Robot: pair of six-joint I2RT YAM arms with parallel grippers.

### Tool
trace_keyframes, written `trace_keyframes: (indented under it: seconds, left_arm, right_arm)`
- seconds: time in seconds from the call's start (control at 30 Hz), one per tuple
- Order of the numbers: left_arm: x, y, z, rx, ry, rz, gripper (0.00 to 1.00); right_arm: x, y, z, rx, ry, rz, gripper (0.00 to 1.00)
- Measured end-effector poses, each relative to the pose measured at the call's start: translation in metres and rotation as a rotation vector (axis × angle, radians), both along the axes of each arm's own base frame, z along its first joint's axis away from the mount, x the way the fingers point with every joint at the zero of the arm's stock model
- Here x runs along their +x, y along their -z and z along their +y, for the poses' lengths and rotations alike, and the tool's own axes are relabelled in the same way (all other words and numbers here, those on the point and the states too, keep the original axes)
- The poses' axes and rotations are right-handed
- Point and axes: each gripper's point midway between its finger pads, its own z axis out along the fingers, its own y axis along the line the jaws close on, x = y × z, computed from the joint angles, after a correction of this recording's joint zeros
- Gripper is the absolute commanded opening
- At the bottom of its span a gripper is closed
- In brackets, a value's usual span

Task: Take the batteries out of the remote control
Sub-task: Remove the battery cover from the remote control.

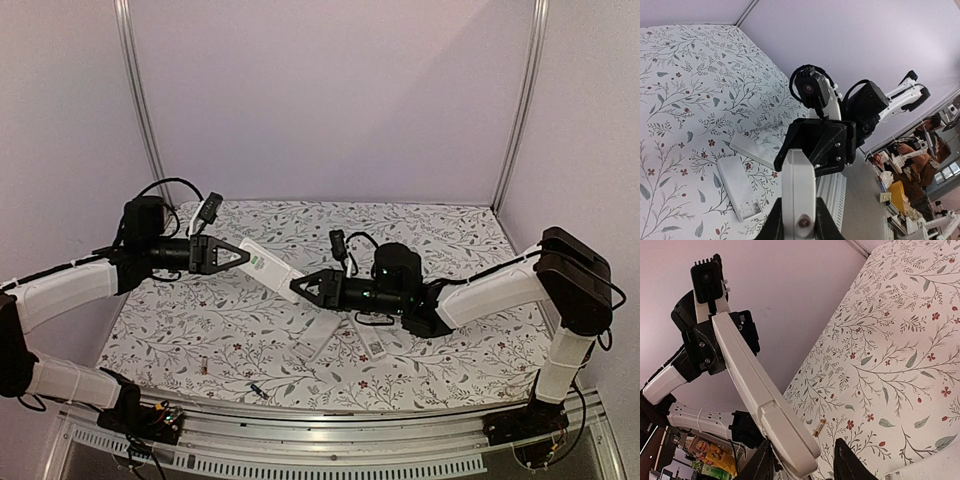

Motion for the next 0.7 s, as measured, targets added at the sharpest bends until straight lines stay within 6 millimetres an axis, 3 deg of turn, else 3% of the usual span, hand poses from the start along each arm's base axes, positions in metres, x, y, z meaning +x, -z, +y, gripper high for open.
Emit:
trace_keyframes:
  seconds: [0.23,0.43,0.7]
  left_arm:
    - [0.006,0.002,0.002,0.014,-0.033,-0.006,0.0]
    - [0.005,0.002,0.001,0.011,-0.029,-0.007,0.0]
    - [0.002,0.001,0.001,0.006,-0.014,-0.004,0.0]
  right_arm:
    - [0.002,0.017,-0.012,-0.001,0.023,0.078,0.33]
    - [-0.001,0.011,-0.011,0.024,0.005,0.076,0.33]
    - [-0.003,-0.001,-0.01,0.066,-0.027,0.05,0.24]
